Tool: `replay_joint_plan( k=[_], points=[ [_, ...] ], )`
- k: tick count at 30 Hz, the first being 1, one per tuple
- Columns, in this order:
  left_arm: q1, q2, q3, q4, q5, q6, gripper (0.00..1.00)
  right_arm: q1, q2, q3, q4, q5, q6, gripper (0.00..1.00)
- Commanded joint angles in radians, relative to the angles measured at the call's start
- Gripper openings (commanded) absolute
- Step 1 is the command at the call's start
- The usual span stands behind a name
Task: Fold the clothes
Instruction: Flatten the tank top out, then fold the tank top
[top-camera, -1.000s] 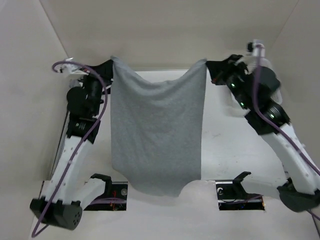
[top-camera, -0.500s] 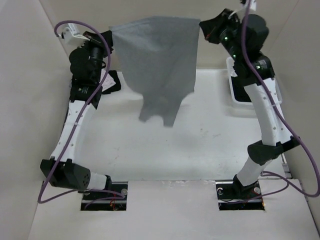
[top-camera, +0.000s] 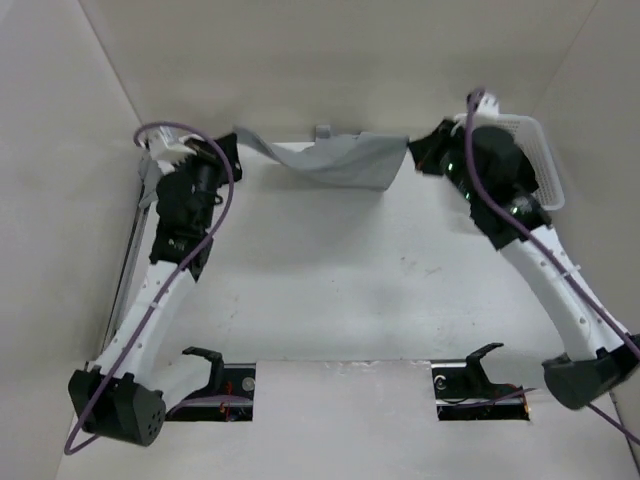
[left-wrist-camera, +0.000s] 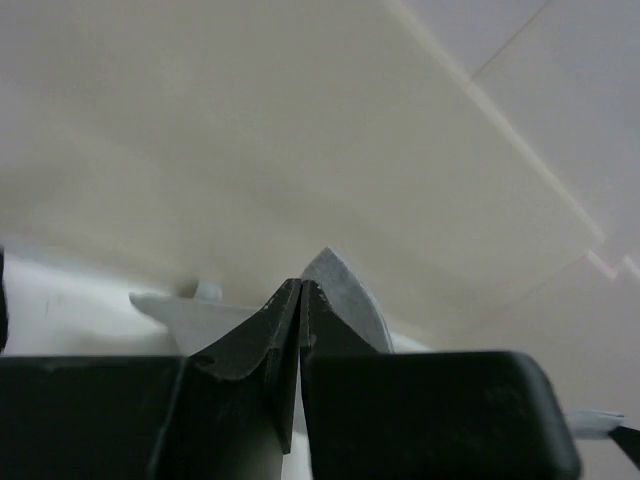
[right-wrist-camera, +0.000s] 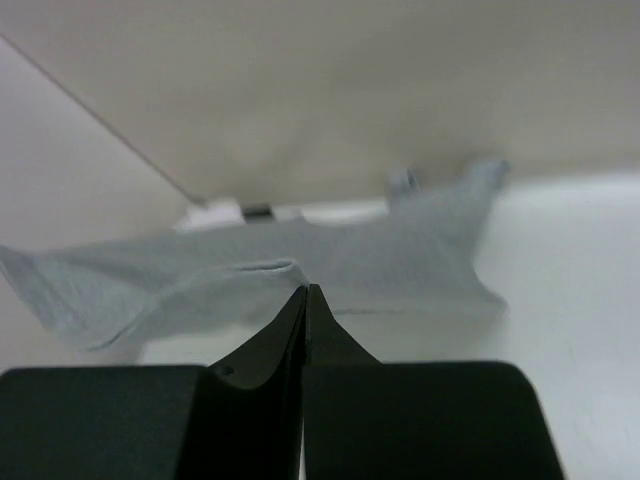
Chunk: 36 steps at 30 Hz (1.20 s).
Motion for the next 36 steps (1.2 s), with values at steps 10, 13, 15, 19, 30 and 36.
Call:
replay_joint_plan(
  k=[10, 13, 15, 19, 30, 36],
  points=[
    [-0.273, -0.963, -0.816, -0.576, -0.143, -0.150, 0.02, 0.523, -0.662, -1.137, 0.045, 0.091, 0.332, 0.00],
    [-0.299, -1.097, -0.771, -0.785, -0.183, -0.204, 0.02, 0.717, -0.749, -1.209, -0.057, 0.177, 0.463, 0.00],
    [-0.301, -1.093, -0.726, -0.830, -0.204, -0.202, 0.02, 0.806, -0.772, -1.203, -0.109, 0.247, 0.520, 0.00],
    [-0.288, -0.917, -0.694, -0.739, -0.216, -0.188, 0.03, 0.803, -0.708, -1.133, -0.108, 0.304, 0.486, 0.00],
    [-0.132, -0.040, -0.418, -0.013, -0.252, -0.075, 0.03, 0.102, -0.228, -0.794, 0.189, 0.001, 0.161, 0.00],
    [-0.069, 0.387, -0.151, 0.130, -0.232, -0.035, 0.03, -0.056, 0.062, -0.569, 0.255, -0.065, 0.120, 0.00]
  ],
)
